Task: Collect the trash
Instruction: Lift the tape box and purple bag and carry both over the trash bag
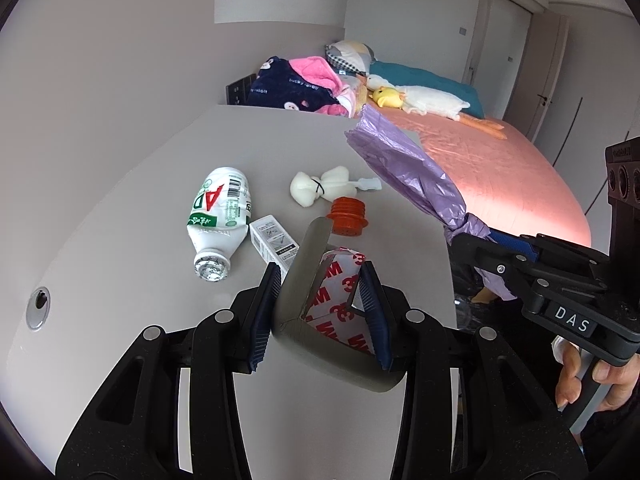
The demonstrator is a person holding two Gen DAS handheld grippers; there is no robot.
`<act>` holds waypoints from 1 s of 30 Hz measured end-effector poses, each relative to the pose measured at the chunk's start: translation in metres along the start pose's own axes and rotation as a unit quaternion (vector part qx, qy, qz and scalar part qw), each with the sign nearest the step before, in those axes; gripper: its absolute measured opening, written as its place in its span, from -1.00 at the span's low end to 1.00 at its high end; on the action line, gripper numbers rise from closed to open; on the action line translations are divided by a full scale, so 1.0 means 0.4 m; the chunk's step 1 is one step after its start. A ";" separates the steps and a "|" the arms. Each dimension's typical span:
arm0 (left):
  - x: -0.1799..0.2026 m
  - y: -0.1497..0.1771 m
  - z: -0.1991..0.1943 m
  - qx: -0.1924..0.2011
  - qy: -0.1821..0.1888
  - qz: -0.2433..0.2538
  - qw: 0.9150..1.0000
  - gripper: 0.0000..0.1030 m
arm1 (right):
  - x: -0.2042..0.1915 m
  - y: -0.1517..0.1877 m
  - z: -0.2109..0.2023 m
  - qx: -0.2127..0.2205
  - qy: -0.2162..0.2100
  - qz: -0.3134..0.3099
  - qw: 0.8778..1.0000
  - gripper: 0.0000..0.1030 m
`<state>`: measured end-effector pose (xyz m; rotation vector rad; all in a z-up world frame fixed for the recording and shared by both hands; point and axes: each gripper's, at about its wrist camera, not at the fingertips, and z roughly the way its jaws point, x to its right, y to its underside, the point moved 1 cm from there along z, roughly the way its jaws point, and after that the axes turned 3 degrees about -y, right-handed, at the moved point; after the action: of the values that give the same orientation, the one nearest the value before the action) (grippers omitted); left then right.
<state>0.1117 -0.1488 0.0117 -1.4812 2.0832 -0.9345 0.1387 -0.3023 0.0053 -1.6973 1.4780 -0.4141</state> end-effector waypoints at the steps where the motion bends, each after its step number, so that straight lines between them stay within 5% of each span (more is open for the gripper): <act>1: 0.005 0.000 -0.001 0.000 0.002 -0.001 1.000 -0.22 | 0.004 0.002 -0.008 0.002 0.001 0.002 1.000 -0.55; 30: 0.205 0.002 -0.060 0.019 0.051 0.027 0.998 -0.22 | 0.118 0.068 -0.231 0.052 0.036 0.035 0.997 -0.55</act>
<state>0.0667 -0.2188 0.0311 -1.3771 2.1531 -1.0430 0.0675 -0.3790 0.0281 -1.5576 1.5358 -0.5094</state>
